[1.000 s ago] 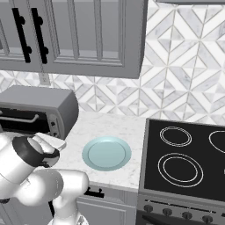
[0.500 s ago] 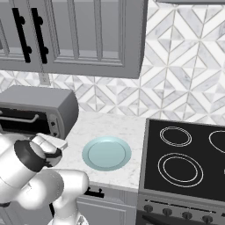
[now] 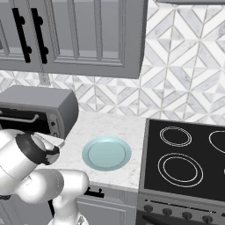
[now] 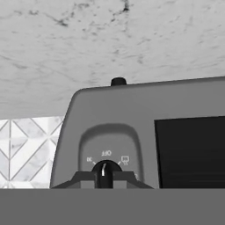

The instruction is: Pick up the kebab skewer and baguette bread, and place them inside the toaster oven. Close the toaster oven door and start by setting the timer.

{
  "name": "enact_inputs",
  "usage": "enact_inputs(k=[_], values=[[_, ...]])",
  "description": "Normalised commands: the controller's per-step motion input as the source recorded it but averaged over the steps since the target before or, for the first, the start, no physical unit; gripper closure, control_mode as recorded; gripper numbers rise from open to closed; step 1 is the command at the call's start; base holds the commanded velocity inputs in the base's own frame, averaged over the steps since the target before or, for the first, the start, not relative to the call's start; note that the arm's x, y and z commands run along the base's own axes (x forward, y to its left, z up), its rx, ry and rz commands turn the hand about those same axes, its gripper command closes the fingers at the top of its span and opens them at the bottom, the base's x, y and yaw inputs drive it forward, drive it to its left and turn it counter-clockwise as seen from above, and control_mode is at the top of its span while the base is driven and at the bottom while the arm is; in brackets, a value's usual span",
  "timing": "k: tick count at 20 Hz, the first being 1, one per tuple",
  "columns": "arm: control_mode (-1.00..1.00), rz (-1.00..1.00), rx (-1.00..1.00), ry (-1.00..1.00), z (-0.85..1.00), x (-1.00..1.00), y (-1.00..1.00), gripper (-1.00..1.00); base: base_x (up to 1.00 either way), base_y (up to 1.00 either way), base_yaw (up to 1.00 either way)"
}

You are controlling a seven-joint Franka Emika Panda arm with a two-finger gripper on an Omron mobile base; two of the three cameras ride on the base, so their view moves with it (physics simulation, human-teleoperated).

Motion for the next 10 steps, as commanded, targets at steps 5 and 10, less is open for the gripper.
enact_inputs(k=[5,10], values=[[-1.0,0.0,0.09,-0.05,0.0,0.01,0.0,1.0,0.0,0.0,0.0],[-1.0,0.0,0.14,-0.04,0.0,0.01,0.0,1.0,0.0,0.0,0.0]])
